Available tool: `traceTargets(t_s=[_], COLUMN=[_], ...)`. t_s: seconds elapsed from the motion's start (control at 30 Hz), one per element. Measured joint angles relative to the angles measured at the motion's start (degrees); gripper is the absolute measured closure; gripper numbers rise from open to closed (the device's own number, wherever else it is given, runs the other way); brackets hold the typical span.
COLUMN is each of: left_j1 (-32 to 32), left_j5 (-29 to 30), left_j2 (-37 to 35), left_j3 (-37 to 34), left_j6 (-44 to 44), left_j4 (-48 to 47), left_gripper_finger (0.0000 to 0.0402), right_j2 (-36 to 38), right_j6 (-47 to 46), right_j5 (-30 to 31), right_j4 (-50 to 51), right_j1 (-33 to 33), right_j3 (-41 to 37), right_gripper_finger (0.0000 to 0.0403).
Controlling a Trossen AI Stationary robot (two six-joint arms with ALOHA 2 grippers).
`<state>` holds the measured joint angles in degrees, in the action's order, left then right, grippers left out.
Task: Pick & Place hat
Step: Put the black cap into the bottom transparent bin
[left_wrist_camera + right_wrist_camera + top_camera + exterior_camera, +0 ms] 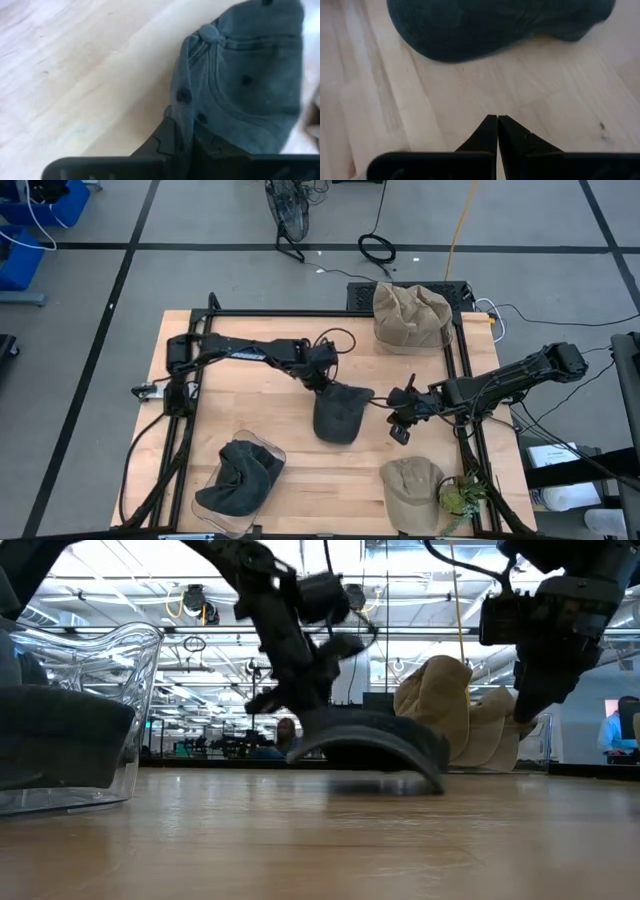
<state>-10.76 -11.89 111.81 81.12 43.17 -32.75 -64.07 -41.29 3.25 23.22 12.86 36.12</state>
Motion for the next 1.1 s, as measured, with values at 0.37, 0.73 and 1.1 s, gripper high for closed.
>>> traceTargets(t_s=[0.37,0.73,1.1], left_j1=[10.59,24.14,37.56], left_j5=[21.52,43.66,55.26], left_j2=[-17.67,-25.88,-27.67], left_j3=[0.09,0.13,0.09], left_j6=[5.74,17.79,29.47], left_j4=[-2.48,-6.5,-13.77], left_gripper_finger=[0.0386,0.0387,0.0388], right_j2=[0.0,-0.02,-0.02], right_j6=[1.02,2.35,-8.92], right_j5=[10.4,10.42,10.22], right_j4=[-8.07,-8.24,-8.22], right_j1=[-0.02,-0.15,-0.02], right_j3=[0.02,0.02,0.02], right_gripper_finger=[0.0398,0.0398,0.0399])
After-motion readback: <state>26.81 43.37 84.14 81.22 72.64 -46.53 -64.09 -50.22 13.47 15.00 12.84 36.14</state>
